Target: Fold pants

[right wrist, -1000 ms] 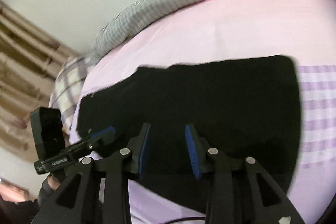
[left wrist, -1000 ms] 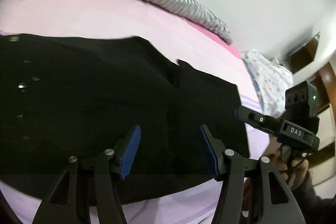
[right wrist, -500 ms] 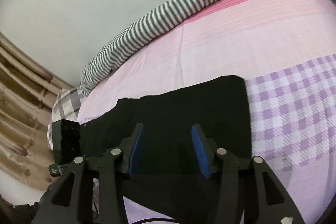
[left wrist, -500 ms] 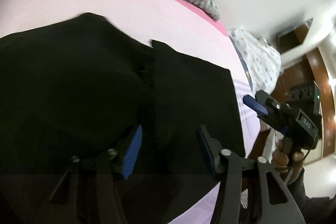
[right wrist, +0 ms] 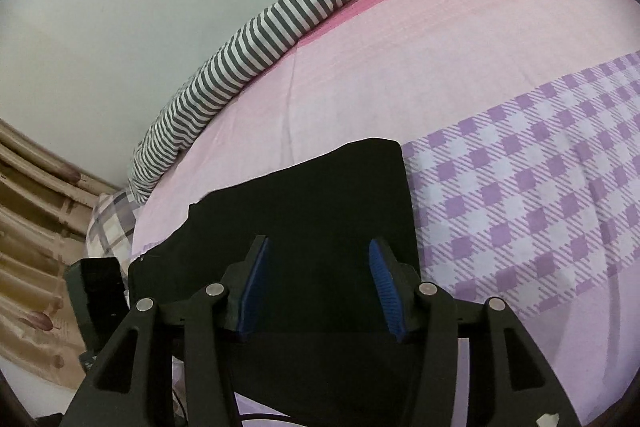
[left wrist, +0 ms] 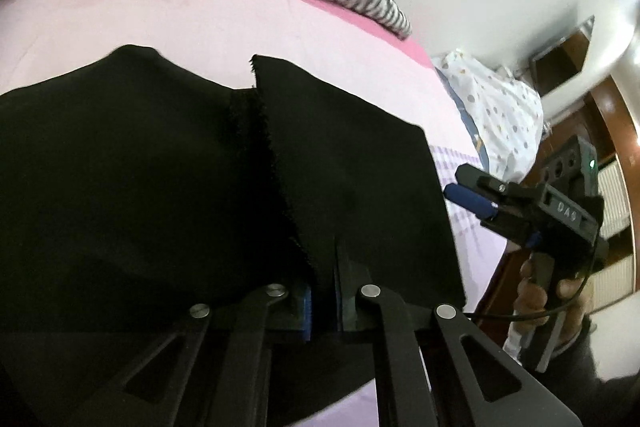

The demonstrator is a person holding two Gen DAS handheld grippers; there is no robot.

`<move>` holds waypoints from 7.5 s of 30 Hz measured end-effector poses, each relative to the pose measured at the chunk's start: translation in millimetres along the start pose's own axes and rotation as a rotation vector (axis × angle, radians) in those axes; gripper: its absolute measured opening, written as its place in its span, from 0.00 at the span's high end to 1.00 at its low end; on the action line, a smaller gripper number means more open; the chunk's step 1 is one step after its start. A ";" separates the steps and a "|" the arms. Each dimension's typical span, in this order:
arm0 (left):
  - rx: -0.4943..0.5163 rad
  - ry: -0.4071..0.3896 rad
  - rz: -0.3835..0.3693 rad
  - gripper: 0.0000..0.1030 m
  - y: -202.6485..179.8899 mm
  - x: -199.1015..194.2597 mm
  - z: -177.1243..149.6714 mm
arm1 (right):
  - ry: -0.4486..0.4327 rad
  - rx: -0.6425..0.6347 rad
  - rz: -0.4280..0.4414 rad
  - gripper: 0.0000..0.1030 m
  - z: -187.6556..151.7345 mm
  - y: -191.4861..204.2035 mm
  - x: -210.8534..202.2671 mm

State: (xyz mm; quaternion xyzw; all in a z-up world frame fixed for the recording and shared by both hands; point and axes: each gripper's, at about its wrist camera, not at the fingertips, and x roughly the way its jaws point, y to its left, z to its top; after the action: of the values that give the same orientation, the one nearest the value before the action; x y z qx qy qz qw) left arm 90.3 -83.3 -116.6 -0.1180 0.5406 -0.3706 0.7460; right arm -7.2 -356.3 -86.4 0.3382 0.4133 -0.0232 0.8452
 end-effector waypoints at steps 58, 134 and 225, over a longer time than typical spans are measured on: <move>-0.897 -0.565 0.110 0.61 237.3 -206.9 -150.6 | 0.368 -0.386 0.112 0.45 -115.3 161.7 96.1; -0.029 -0.213 0.399 0.58 45.7 -95.7 -39.7 | 0.297 -0.087 0.153 0.45 -30.2 23.4 43.7; 0.143 -0.057 0.511 0.49 7.2 -8.0 -48.6 | 0.030 -0.172 -0.044 0.70 -32.9 18.1 -56.6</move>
State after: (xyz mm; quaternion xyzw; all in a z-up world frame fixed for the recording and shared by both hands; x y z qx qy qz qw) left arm 48.8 -62.0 -133.8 0.0648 0.5041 -0.2042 0.8367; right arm -61.0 -336.5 -50.2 0.2556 0.4336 -0.0013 0.8641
